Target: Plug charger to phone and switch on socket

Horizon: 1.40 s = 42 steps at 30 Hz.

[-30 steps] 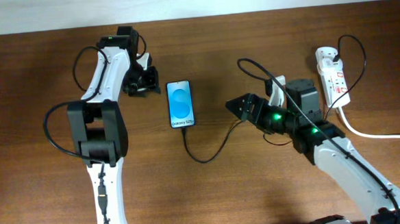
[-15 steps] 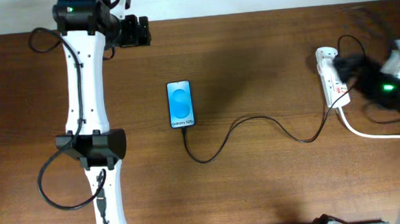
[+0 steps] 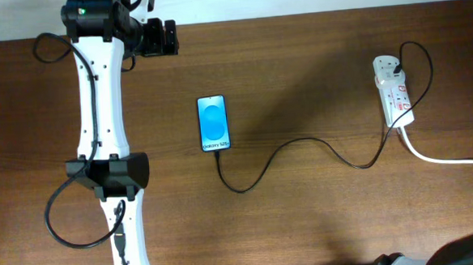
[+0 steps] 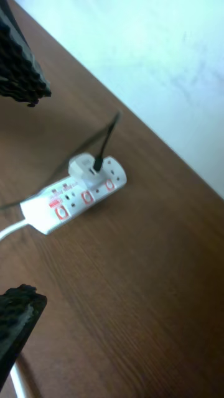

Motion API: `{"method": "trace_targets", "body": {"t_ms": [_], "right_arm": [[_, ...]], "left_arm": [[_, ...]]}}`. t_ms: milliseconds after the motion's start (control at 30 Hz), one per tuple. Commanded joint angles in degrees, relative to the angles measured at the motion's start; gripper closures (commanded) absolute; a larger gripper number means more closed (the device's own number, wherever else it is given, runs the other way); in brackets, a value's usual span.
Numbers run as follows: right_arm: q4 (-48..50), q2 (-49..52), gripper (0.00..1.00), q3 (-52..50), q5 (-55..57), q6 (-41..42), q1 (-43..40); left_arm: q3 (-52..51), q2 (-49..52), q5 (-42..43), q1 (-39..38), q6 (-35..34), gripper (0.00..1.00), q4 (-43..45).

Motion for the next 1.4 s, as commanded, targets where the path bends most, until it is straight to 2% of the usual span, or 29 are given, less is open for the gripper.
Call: {"method": "trace_targets", "body": {"t_ms": [0, 200, 400, 700, 1100, 1367], "right_arm": [[3.1, 7.1, 0.01, 0.9, 0.2, -1.3, -0.1], [9.4, 17.7, 0.01, 0.9, 0.3, -1.3, 2.1], [13.4, 22.3, 0.01, 0.9, 11.2, -1.3, 8.0], [15.5, 29.4, 0.02, 0.9, 11.6, 1.6, 11.6], [21.6, 34.8, 0.01, 0.9, 9.7, 5.9, 14.8], [22.0, 35.6, 0.02, 0.9, 12.6, 3.6, 16.8]], "left_arm": [[0.7, -1.2, -0.4, 0.3, 0.3, 0.01, -0.1], [0.7, -1.2, -0.4, 0.3, 0.3, 0.01, -0.1], [0.7, -1.2, -0.4, 0.3, 0.3, 0.01, -0.1], [0.7, -1.2, -0.4, 0.3, 0.3, 0.01, -0.1], [0.7, -1.2, -0.4, 0.3, 0.3, 0.01, -0.1], [0.7, -1.2, -0.4, 0.3, 0.3, 0.01, -0.1]]}}
